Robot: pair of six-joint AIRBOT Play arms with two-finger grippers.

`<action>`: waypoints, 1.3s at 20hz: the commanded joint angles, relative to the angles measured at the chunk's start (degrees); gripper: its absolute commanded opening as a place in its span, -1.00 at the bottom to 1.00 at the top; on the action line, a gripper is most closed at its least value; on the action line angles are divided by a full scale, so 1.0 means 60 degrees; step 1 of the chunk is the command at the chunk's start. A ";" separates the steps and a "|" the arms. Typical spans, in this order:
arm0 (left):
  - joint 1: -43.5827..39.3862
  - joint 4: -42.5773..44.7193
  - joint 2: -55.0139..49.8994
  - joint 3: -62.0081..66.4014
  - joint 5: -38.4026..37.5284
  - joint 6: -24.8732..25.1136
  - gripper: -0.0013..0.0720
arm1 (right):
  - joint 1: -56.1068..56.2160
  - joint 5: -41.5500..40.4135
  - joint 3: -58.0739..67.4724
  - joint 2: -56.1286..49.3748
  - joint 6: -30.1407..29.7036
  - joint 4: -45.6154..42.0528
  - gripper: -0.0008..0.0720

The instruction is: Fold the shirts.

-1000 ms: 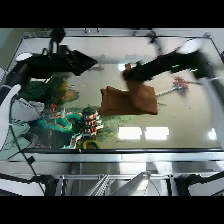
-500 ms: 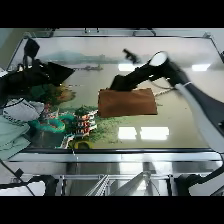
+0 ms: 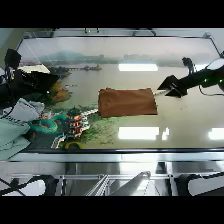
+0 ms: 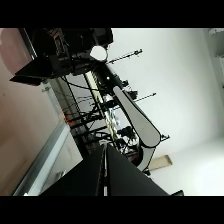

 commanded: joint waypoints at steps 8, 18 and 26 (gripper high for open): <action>0.0080 -0.0011 0.0095 -0.0146 0.0051 -0.0029 -0.93 | 0.0805 -0.0117 -0.0335 -0.2007 -0.1872 0.2430 0.86; 0.0080 -0.0007 0.0095 -0.0146 0.0047 -0.0029 -0.93 | -0.0492 -0.1905 -0.0015 -0.0350 -0.0590 0.2011 -0.92; 0.0080 0.0011 0.0095 -0.0146 0.0055 -0.0025 -0.93 | -0.6896 -0.2080 -0.0648 0.2138 0.2641 -0.2674 -0.92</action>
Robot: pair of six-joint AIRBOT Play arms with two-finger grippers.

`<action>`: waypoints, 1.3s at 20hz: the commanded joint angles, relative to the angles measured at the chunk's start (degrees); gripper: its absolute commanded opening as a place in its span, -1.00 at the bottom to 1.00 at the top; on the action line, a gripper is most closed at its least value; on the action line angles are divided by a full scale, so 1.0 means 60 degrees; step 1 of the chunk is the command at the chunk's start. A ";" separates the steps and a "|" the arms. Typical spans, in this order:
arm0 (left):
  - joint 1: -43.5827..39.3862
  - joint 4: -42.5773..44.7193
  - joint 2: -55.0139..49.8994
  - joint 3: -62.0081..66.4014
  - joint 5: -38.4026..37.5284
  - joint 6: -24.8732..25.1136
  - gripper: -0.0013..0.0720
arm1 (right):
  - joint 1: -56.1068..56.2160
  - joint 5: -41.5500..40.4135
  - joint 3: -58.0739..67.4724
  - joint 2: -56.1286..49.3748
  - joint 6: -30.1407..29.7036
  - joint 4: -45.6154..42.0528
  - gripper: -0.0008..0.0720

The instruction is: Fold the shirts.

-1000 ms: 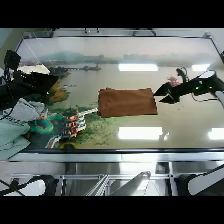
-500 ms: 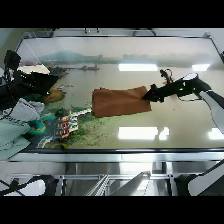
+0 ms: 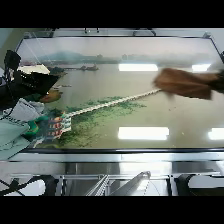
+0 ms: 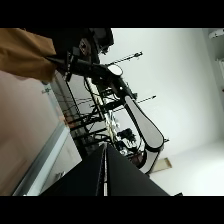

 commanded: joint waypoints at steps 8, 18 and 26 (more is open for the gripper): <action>0.0000 0.0022 0.0007 -0.0007 0.0233 0.0004 -0.93 | -0.6295 0.0117 -0.2954 0.0892 0.0138 -0.2863 -0.92; 0.0000 0.0022 0.0007 -0.0007 0.0142 -0.0339 -0.93 | -0.7042 0.4317 -0.2022 0.1100 0.0929 -0.2827 0.78; 0.0004 0.1064 0.0310 0.0011 0.1362 0.0168 -0.96 | -0.2809 0.4379 -0.1446 0.2255 -0.0940 0.1537 -0.92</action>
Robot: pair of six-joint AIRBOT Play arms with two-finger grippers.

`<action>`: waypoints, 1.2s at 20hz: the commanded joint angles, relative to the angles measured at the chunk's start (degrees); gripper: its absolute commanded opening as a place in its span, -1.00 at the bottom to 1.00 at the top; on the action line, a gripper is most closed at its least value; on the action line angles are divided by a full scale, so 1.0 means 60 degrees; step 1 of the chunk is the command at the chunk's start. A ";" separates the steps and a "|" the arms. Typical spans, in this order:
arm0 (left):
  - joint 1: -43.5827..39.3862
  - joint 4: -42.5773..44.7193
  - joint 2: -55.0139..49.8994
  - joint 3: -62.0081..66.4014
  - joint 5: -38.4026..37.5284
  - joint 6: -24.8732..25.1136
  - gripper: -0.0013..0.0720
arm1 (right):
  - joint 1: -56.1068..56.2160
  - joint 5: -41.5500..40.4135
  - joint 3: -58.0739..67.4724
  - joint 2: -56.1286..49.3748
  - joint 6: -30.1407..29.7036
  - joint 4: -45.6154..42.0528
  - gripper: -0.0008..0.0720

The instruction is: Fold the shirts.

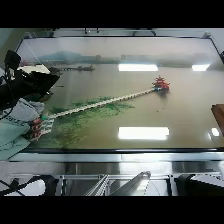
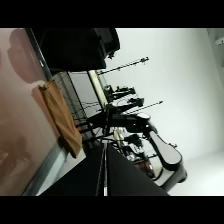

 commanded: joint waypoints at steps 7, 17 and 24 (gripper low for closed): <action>-0.0106 0.2634 0.2736 -0.1133 0.1821 0.0062 -0.96 | 0.7614 -0.2954 -0.1818 0.4433 -0.1712 0.1767 -0.92; -0.1020 0.4339 0.6076 -0.3818 0.2382 -0.1402 -0.90 | 1.0845 -0.5756 -0.5442 0.6703 -0.1475 0.1490 -0.92; -0.1020 0.4328 0.6142 -0.3814 0.2430 -0.1628 -0.91 | 1.0845 -0.5672 -0.5446 0.6703 -0.1475 0.1486 -0.92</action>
